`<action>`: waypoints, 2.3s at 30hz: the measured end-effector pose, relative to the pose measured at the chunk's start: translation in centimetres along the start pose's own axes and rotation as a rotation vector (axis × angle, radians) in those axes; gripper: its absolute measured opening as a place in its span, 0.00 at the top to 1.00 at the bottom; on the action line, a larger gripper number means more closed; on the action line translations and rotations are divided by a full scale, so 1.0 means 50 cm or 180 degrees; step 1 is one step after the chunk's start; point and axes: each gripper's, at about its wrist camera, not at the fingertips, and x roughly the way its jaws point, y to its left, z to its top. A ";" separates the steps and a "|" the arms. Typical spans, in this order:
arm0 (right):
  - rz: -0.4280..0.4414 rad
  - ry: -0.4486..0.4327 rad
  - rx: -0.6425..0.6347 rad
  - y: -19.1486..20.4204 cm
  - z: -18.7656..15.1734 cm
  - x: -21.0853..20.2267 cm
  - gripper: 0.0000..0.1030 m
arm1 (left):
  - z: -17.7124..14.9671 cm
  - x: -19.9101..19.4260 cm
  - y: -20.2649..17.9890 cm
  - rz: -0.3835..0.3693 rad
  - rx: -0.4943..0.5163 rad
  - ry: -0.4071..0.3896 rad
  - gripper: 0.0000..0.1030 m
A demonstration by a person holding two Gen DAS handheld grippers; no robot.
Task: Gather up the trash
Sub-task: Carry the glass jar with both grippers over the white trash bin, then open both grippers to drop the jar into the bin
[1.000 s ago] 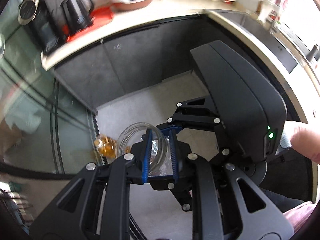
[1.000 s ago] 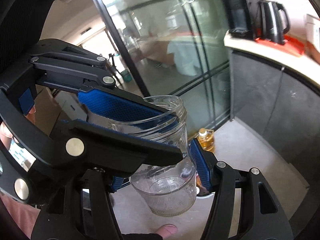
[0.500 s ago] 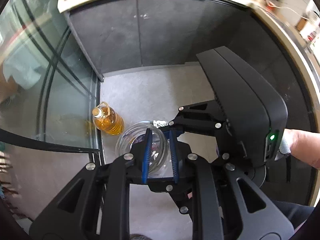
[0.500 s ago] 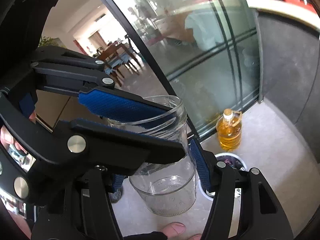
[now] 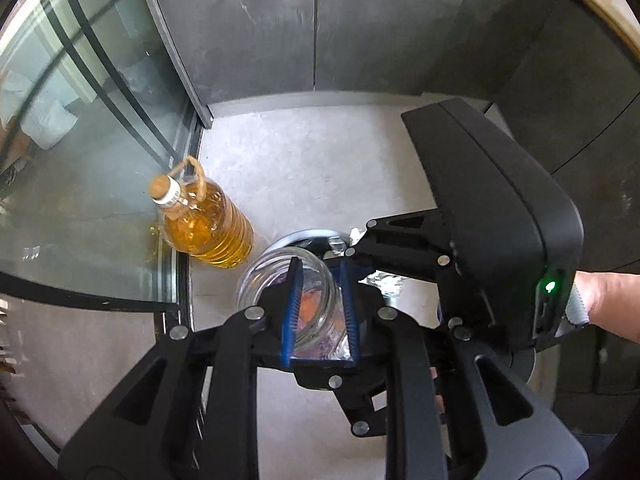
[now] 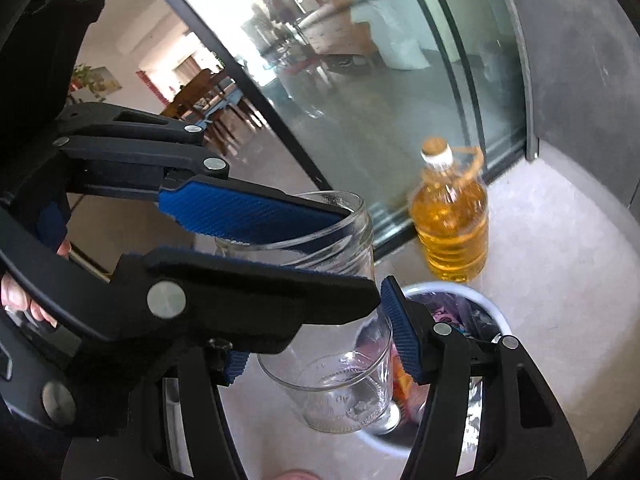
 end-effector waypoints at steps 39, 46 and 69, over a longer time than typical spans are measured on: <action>-0.0230 0.0190 0.0737 -0.159 -0.189 0.171 0.18 | -0.101 0.327 0.060 0.0181 -0.0067 0.0153 0.59; -0.0284 0.0158 0.0796 -0.149 -0.189 0.151 0.18 | -0.108 0.332 0.055 0.0307 0.0021 0.0278 0.48; -0.0425 0.0194 0.0976 -0.120 -0.185 0.017 0.18 | -0.078 0.219 0.012 0.0472 0.0102 0.0227 0.20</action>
